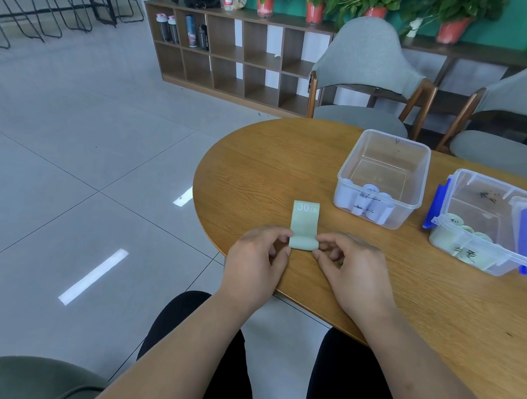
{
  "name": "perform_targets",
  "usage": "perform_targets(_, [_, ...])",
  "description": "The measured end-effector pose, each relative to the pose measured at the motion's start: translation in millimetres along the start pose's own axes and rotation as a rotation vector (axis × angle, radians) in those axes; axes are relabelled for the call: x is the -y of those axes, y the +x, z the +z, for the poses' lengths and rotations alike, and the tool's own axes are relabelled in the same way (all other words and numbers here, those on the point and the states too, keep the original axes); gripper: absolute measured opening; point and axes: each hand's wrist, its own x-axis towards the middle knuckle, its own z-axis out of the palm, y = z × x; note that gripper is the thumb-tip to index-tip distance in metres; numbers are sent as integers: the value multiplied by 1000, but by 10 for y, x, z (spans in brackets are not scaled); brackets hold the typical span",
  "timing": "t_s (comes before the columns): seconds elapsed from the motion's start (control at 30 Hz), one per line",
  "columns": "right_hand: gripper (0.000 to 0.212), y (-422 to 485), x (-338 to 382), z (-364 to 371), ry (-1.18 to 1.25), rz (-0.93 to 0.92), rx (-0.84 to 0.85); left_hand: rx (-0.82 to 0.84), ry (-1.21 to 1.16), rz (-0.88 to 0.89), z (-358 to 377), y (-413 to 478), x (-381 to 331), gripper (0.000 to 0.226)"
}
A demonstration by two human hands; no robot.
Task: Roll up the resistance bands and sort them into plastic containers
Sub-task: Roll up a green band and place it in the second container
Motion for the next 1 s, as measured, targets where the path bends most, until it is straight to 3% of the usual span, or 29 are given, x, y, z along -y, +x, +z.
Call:
perform_targets(0.3, [20,-11,33,-22,41,-1,-15,-7,-25,-9,13,-1,0,21])
perform_targets(0.53, [28,-4,-5,-14,-15,-10,-5,-27,10,1,0,-4,-17,20])
perform_targets(0.87, [18,-12,-1,-21,25,-3,-21,-11,-49,-7,19,-14,-1,21])
perform_targets(1.0, [24,-13,-16,-3,6,-22,-23,-9,-27,6,24,-11,-3,21])
